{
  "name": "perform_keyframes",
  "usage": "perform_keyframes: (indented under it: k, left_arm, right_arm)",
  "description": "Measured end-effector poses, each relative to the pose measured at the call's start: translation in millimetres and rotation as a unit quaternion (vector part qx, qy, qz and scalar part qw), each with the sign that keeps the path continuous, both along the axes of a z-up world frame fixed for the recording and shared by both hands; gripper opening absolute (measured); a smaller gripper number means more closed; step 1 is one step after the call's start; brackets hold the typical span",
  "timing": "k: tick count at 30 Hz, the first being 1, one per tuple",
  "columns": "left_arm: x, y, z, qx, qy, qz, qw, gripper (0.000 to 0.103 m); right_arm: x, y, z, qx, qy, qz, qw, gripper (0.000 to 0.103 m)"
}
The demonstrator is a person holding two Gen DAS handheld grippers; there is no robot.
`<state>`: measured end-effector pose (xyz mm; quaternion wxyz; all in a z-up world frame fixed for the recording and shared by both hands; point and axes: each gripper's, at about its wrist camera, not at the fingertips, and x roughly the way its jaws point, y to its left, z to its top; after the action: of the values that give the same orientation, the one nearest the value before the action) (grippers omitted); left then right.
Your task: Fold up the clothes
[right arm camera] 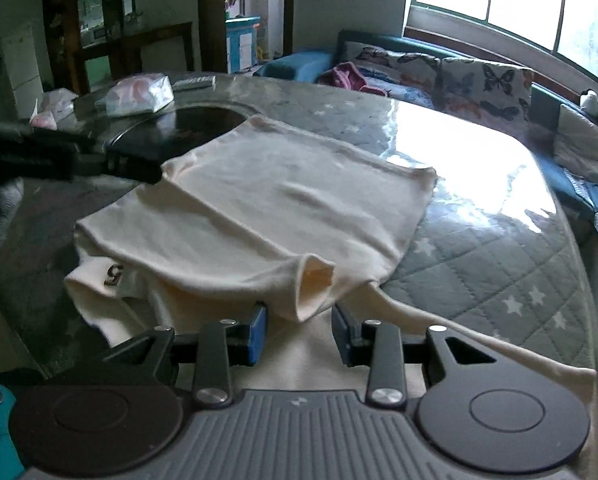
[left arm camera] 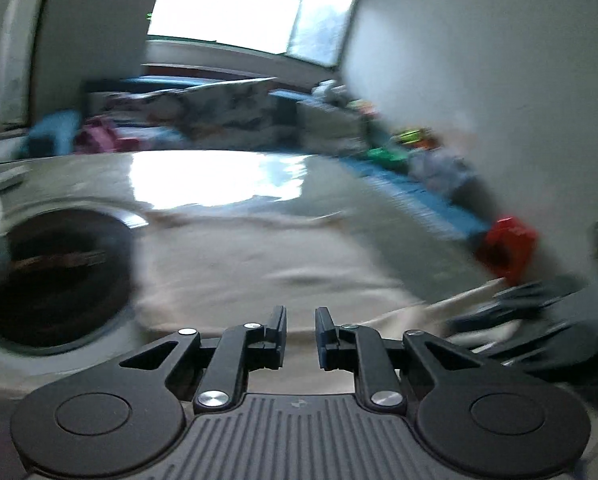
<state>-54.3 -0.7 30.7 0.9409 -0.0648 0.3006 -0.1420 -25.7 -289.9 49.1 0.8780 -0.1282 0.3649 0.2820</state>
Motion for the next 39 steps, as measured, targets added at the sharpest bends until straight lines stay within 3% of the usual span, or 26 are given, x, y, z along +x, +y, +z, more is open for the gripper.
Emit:
perform_keyframes:
  k: [5,11,15,25,27,31,35,39]
  left_arm:
    - [4,21,-14,0.044,0.012,0.046,0.9979,0.018]
    - [12,33,-19,0.053,0.018,0.052,0.9971,0.025]
    - [24,33,-24,0.058,0.025,0.053,0.9966,0.030]
    - [32,30,-32,0.064,0.033,0.040,0.9966,0.033]
    - [33,31,-34,0.062,0.033,0.039,0.9968,0.032]
    - [32,33,-37,0.056,0.028,0.037,0.9973,0.013]
    - [29,43,-37,0.031,0.026,0.058,0.9975,0.007]
    - [26,52,-40,0.032,0.029,0.092,0.9948,0.006]
  right_arm:
    - [6,-5,14,0.025,-0.009,-0.014,1.000,0.035]
    - [10,-6,29,0.039,-0.024,-0.023,0.999,0.035]
    - [27,5,10,0.025,-0.004,-0.023,0.999,0.034]
    - [42,19,-21,-0.001,0.019,-0.021,1.000,0.015]
    - [41,19,-20,-0.002,0.015,-0.024,1.000,0.012]
    - [38,19,-12,0.005,-0.003,-0.023,1.000,0.006]
    - [36,23,0,0.024,-0.020,-0.016,0.999,0.006]
    - [45,23,-11,0.018,-0.007,-0.031,0.999,0.009]
